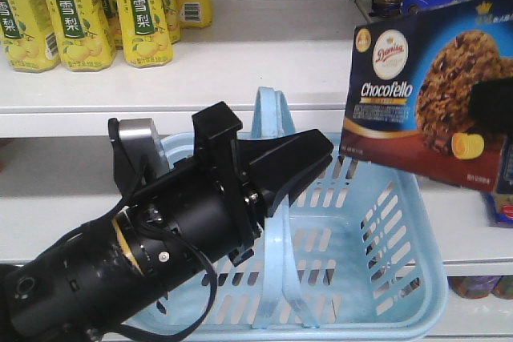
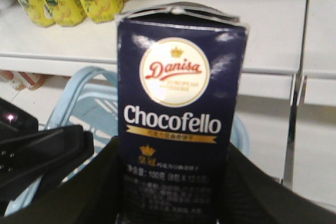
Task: Left arm holds basket, right arm returns cookies
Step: 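Lift the Chocofello box out of the basket with the right gripper, then carry the box over the shelf edge and lower it upright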
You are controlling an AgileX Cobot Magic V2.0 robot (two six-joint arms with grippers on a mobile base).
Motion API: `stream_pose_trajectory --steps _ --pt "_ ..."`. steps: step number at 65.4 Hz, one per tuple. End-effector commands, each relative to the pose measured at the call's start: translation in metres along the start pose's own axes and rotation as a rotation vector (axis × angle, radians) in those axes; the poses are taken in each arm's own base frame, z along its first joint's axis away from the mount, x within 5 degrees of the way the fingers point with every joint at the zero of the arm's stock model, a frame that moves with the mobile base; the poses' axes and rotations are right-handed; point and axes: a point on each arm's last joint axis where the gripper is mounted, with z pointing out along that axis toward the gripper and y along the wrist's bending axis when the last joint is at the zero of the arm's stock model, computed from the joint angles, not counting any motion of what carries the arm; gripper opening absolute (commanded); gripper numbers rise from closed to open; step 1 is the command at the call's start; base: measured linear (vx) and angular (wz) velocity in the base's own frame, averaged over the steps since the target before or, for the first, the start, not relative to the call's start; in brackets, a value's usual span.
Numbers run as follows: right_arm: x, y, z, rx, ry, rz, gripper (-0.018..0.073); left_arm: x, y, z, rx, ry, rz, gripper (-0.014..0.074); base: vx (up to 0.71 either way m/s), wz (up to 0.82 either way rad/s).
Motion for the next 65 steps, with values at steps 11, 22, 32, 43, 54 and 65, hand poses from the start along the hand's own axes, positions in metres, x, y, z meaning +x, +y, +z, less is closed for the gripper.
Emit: stream_pose_trajectory --steps 11,22,32,43,54,65 --pt "-0.031 0.006 -0.003 -0.026 -0.278 -0.084 0.0083 -0.002 -0.031 -0.004 0.176 -0.015 0.002 -0.0006 0.0 0.0" --pt "-0.039 0.008 0.022 0.006 -0.301 -0.147 0.0083 -0.002 -0.031 -0.004 0.176 -0.015 0.002 -0.0006 0.0 0.0" --pt "-0.048 0.013 0.054 0.032 -0.33 -0.233 0.0083 -0.002 -0.031 -0.004 0.176 -0.015 0.002 -0.0006 0.0 0.0" --pt "-0.053 0.016 0.088 0.051 -0.352 -0.295 0.0083 -0.002 -0.031 -0.004 0.176 -0.015 0.002 -0.0006 0.0 0.0" --pt "-0.053 0.016 0.124 0.094 -0.344 -0.331 0.0083 -0.002 -0.031 -0.004 0.176 -0.015 0.002 -0.0006 0.0 0.0" --pt "-0.052 0.015 0.156 0.141 -0.359 -0.356 0.0083 -0.002 -0.031 -0.004 0.176 -0.015 0.002 -0.0006 0.0 0.0"
